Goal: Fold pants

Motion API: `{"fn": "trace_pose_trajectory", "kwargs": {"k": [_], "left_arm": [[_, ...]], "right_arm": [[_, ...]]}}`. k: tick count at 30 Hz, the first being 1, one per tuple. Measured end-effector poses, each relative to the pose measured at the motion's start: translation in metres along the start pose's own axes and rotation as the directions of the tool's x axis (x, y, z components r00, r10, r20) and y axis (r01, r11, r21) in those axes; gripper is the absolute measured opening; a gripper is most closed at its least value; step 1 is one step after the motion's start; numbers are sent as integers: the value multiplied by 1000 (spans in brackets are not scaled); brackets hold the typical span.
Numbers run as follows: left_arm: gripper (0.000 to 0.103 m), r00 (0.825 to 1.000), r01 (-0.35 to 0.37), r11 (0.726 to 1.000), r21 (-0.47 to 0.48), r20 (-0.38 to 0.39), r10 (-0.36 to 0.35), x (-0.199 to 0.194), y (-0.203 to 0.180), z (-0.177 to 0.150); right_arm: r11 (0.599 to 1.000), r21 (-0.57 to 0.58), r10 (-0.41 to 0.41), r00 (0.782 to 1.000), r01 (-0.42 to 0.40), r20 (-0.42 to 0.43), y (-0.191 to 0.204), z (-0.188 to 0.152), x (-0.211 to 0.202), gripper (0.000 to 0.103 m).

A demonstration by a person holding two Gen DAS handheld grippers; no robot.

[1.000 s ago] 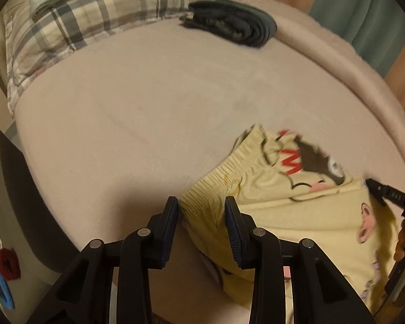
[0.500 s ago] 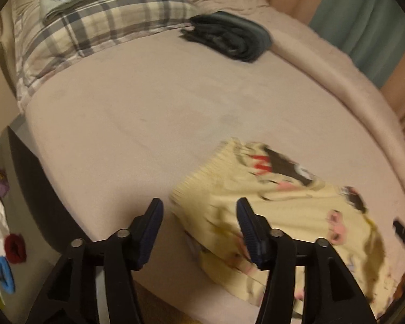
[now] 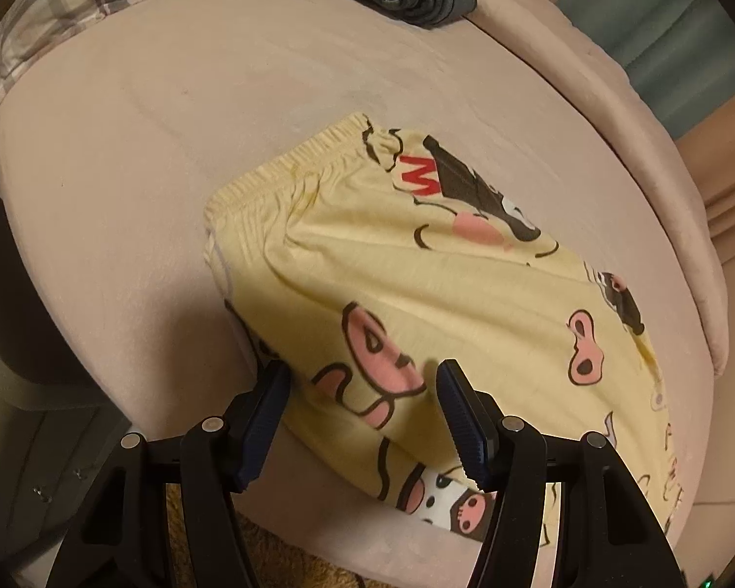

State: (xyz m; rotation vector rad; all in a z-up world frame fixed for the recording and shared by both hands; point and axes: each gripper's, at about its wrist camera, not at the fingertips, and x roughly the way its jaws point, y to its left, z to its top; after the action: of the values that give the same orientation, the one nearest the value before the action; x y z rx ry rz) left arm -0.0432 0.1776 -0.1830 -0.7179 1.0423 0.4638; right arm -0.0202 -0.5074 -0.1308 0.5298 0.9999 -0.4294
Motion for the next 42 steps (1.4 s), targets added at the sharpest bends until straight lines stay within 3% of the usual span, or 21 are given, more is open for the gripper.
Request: {"fn": "trace_pose_trajectory", "kwargs": {"k": [5,10,12,14,16,22,28,31,34,42], "left_arm": [[61,1000,-7,1000,-21,16,8,3,-6,0],[46,1000,9,999,-43,29,-8,1,-2,7],[23,999,-3,999,-32,42,5,1,-1,9],[9,999,-2,1000,-5,47,3,4,-1,12],[8,998,12,1000,-20,54,-11,3,1,12],[6,991,88,996,-24,108,-85,-22,4,17],[5,980,160,986,-40,129,-154,-41,0,27],[5,978,159,987,-30,140,-153,-50,1,24],[5,987,93,995,-24,137,-89,-44,5,20],[5,998,26,999,-42,53,-24,-15,20,7]], "right_arm": [[989,17,146,989,-146,2,9,-1,2,50],[990,20,142,989,-141,-38,26,-7,20,45],[990,19,142,989,-141,-49,21,-4,28,35],[992,8,123,991,-122,-54,17,3,35,20],[993,10,114,993,-114,-30,19,4,36,11],[989,-23,150,985,-148,84,31,11,6,9],[985,-7,172,978,-173,119,39,27,-6,9],[987,-10,160,980,-160,120,37,30,-10,9],[990,-7,138,984,-139,109,32,28,-10,9],[991,49,124,991,-126,56,12,15,3,9]]}}
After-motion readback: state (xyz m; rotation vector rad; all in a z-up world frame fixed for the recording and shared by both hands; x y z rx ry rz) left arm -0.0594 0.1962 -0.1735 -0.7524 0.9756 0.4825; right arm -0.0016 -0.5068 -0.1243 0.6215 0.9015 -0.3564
